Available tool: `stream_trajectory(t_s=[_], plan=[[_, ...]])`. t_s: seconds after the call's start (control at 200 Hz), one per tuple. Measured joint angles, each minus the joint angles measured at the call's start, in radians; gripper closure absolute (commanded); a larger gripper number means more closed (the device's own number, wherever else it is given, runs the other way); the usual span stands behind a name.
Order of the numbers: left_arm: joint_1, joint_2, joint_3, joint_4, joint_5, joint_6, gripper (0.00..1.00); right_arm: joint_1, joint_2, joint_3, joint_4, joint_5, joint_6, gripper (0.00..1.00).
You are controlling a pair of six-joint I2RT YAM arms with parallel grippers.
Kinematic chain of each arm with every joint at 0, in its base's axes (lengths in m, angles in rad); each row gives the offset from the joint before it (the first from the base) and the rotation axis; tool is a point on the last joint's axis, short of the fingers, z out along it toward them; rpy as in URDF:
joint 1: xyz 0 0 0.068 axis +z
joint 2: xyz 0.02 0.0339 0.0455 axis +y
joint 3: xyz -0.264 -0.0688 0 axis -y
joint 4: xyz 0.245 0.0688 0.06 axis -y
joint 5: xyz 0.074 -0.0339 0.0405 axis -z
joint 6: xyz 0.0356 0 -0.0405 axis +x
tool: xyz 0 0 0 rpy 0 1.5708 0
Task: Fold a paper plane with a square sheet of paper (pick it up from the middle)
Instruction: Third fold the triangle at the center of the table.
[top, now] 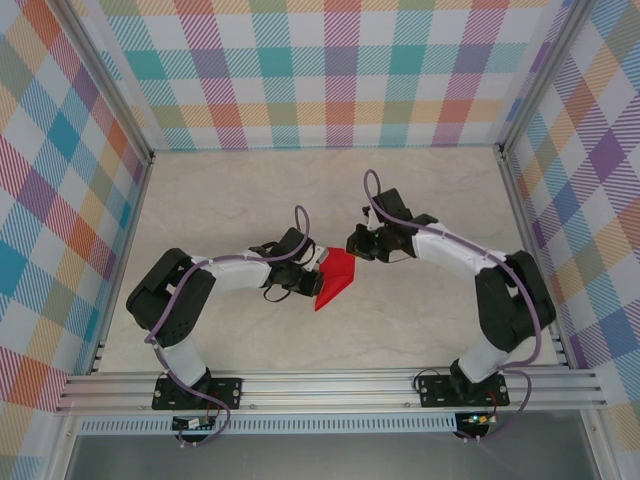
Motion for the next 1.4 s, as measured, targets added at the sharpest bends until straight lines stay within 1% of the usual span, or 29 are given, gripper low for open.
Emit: stream_trajectory(t_s=[0.09, 0.14, 0.2, 0.345, 0.495, 0.69, 0.94, 1.175, 1.4], plan=[[0.000, 0.000, -0.002, 0.003, 0.000, 0.000, 1.00, 0.039, -0.046, -0.149, 0.121, -0.021, 0.084, 0.97], [0.000, 0.000, -0.003, 0.005, 0.002, 0.000, 1.00, 0.080, -0.045, -0.212, 0.169, -0.024, 0.127, 1.00], [0.001, 0.000, -0.004, 0.007, 0.004, 0.000, 1.00, 0.137, -0.042, -0.263, 0.209, -0.020, 0.177, 1.00], [0.001, 0.000, -0.005, 0.010, 0.004, 0.000, 1.00, 0.255, -0.008, -0.301, 0.343, -0.006, 0.287, 1.00], [0.001, 0.000, -0.005, 0.011, 0.005, 0.000, 1.00, 0.311, 0.039, -0.301, 0.454, 0.019, 0.364, 1.00], [0.002, 0.000, -0.006, 0.011, 0.008, -0.001, 1.00, 0.323, 0.067, -0.314, 0.522, 0.040, 0.420, 1.00], [0.006, 0.000, -0.011, 0.023, 0.015, -0.003, 1.00, 0.323, 0.082, -0.315, 0.531, 0.044, 0.443, 1.00], [0.006, 0.000, -0.012, 0.026, 0.015, -0.003, 1.00, 0.323, 0.126, -0.333, 0.562, 0.055, 0.462, 1.00], [0.006, 0.000, -0.012, 0.027, 0.015, -0.003, 1.00, 0.323, 0.126, -0.333, 0.566, 0.054, 0.463, 1.00]])
